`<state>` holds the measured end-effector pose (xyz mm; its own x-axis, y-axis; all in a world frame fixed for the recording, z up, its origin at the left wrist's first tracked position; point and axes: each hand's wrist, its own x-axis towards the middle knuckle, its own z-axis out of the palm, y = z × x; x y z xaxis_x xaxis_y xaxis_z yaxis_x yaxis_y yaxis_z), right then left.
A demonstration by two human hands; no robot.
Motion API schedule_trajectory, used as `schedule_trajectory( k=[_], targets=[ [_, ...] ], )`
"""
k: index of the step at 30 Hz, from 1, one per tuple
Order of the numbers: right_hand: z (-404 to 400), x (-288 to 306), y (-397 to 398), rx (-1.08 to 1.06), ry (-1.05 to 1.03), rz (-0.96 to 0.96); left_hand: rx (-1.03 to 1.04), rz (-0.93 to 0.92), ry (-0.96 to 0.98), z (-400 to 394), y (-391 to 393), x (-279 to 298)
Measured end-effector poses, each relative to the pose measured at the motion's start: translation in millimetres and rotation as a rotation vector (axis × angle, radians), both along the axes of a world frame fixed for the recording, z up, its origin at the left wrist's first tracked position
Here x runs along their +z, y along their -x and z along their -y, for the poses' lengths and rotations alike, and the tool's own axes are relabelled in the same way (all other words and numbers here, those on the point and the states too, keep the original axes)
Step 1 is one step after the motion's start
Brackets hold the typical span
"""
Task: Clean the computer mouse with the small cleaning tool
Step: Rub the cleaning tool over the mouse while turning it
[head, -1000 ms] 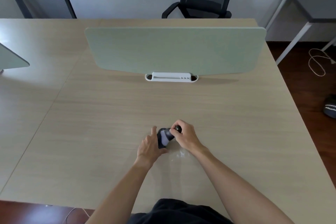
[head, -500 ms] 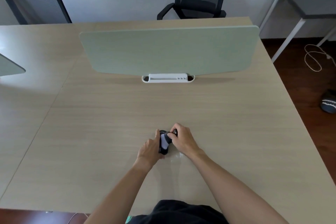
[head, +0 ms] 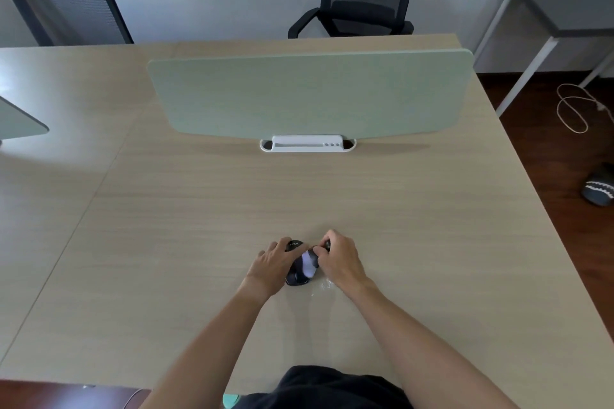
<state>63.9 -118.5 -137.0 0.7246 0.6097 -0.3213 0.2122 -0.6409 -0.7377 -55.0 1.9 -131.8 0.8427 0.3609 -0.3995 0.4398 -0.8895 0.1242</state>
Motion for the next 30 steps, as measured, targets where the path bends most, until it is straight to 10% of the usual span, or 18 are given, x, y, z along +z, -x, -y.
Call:
schedule_trajectory(
  k=[30],
  targets=[
    [29,-4,5,0.072,-0.108,0.026,0.053,0.103,-0.064,0,-9,-10]
  ],
)
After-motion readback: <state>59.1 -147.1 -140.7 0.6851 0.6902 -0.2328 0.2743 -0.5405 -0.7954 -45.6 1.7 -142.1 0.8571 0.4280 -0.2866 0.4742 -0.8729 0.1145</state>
